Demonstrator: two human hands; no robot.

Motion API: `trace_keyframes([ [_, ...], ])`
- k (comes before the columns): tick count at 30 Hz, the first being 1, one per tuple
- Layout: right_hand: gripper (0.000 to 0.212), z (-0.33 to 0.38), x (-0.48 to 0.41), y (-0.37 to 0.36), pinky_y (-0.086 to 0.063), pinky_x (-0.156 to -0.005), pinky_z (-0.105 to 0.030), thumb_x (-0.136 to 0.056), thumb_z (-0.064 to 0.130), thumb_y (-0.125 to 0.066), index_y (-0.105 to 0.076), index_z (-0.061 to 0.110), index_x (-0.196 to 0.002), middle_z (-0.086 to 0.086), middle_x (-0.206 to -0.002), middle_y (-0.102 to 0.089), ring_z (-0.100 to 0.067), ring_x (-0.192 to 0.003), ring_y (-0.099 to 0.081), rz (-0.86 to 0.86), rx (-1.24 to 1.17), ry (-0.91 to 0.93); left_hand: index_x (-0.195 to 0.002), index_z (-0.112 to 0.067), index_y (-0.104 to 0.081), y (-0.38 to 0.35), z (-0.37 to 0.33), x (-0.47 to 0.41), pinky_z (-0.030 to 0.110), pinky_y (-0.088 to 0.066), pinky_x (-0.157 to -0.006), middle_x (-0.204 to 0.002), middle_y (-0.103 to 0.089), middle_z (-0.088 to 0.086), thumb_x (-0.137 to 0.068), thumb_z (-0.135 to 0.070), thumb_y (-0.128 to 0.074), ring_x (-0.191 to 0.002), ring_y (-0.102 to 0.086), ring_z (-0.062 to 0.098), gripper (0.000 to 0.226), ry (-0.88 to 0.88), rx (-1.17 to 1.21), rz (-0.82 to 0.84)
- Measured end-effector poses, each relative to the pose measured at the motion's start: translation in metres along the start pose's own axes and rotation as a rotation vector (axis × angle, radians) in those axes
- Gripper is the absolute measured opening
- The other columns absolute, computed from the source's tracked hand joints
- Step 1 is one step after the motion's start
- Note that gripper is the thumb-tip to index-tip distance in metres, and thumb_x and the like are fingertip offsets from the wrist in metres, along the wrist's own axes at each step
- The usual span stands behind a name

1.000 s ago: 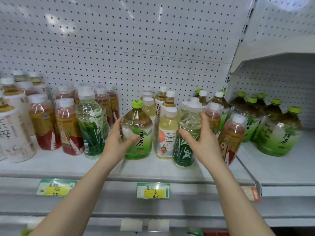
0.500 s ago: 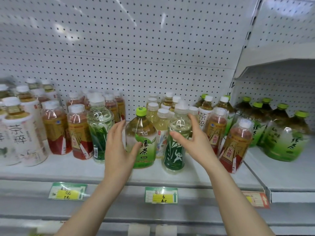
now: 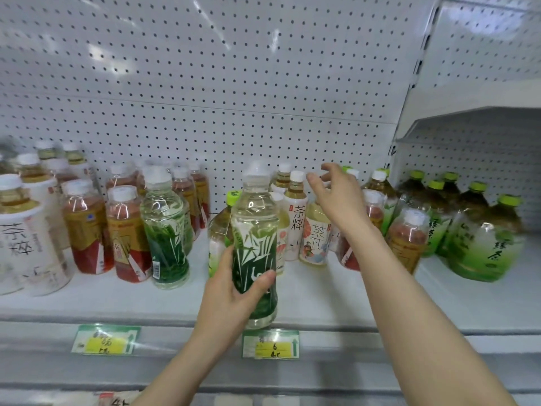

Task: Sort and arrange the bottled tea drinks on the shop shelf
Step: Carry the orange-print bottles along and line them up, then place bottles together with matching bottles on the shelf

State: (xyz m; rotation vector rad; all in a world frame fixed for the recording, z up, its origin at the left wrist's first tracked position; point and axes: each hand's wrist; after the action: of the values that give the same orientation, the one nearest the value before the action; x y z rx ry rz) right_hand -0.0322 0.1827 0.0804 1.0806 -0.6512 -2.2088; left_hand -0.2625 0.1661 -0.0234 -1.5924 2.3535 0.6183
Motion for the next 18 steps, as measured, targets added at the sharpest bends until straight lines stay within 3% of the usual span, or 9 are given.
trace_keyframes([
  [3, 0.062, -0.003, -0.032, -0.030, -0.031, -0.111, -0.045, -0.097, 0.056, -0.043, -0.050, 0.011, -0.140, -0.015, -0.137, -0.058, -0.032, -0.139, -0.038, 0.173, 0.228, 0.002, -0.117, -0.044, -0.046, 0.009, 0.005, 0.002, 0.004, -0.044, -0.081, -0.106, -0.056, -0.049, -0.081, -0.045, -0.074, -0.101, -0.057, -0.019, 0.046, 0.013, -0.018, -0.032],
  [6, 0.062, -0.001, -0.042, -0.052, -0.026, -0.114, -0.048, -0.094, 0.062, -0.040, -0.057, 0.011, -0.126, -0.013, -0.127, -0.063, -0.031, -0.128, -0.049, 0.181, 0.348, 0.026, -0.127, -0.038, -0.044, 0.016, 0.012, 0.005, 0.009, -0.048, -0.085, -0.110, -0.060, -0.040, -0.075, -0.052, -0.070, -0.103, -0.057, -0.018, 0.060, 0.028, -0.054, -0.056],
  [8, 0.061, -0.002, -0.036, -0.056, -0.033, -0.109, -0.049, -0.093, 0.061, -0.040, -0.056, 0.011, -0.124, -0.014, -0.125, -0.062, -0.033, -0.127, -0.046, 0.136, 0.292, 0.015, -0.126, -0.040, -0.041, 0.019, 0.013, 0.007, 0.004, -0.046, -0.084, -0.103, -0.061, -0.038, -0.081, -0.043, -0.074, -0.098, -0.052, -0.027, 0.056, 0.033, -0.069, -0.067],
  [10, 0.056, -0.004, -0.025, -0.051, -0.039, -0.102, -0.049, -0.096, 0.054, -0.043, -0.054, 0.008, -0.124, -0.017, -0.123, -0.059, -0.035, -0.129, -0.041, 0.104, 0.199, 0.008, -0.128, -0.037, -0.038, 0.020, 0.015, 0.007, -0.002, -0.041, -0.083, -0.110, -0.050, -0.038, -0.083, -0.037, -0.075, -0.095, -0.046, -0.034, 0.057, 0.047, -0.080, -0.054],
  [13, 0.046, -0.008, -0.008, -0.040, -0.037, -0.105, -0.048, -0.100, 0.046, -0.043, -0.053, 0.003, -0.113, -0.018, -0.113, -0.059, -0.034, -0.123, -0.042, 0.074, 0.149, 0.063, -0.133, -0.032, -0.035, 0.020, 0.018, 0.007, -0.010, -0.030, -0.078, -0.114, -0.043, -0.037, -0.083, -0.038, -0.074, -0.095, -0.038, -0.039, 0.064, 0.047, -0.093, -0.039],
  [15, 0.044, -0.014, 0.001, -0.033, -0.039, -0.101, -0.046, -0.100, 0.048, -0.042, -0.051, 0.006, -0.110, -0.016, -0.114, -0.057, -0.032, -0.125, -0.041, 0.073, 0.097, 0.065, -0.138, -0.032, -0.032, 0.019, 0.018, 0.006, -0.009, -0.028, -0.082, -0.117, -0.042, -0.037, -0.082, -0.041, -0.073, -0.097, -0.041, -0.034, 0.069, 0.053, -0.079, -0.033],
  [18, 0.039, -0.020, 0.023, -0.024, -0.036, -0.080, -0.035, -0.098, 0.054, -0.042, -0.050, 0.015, -0.099, -0.007, -0.107, -0.055, -0.022, -0.117, -0.042, 0.013, 0.055, 0.075, -0.138, -0.030, -0.037, 0.019, 0.021, 0.006, -0.004, -0.034, -0.090, -0.123, -0.049, -0.032, -0.081, -0.046, -0.073, -0.106, -0.046, -0.027, 0.069, 0.048, -0.066, -0.026],
])
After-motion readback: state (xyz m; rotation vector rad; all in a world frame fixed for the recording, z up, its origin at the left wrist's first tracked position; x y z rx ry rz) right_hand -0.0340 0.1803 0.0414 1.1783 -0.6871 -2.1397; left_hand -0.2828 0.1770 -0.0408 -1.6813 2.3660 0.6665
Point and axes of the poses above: each hand's wrist, its own x-axis away from the middle knuckle, its own y-axis out of the back of the hand, z = x × y
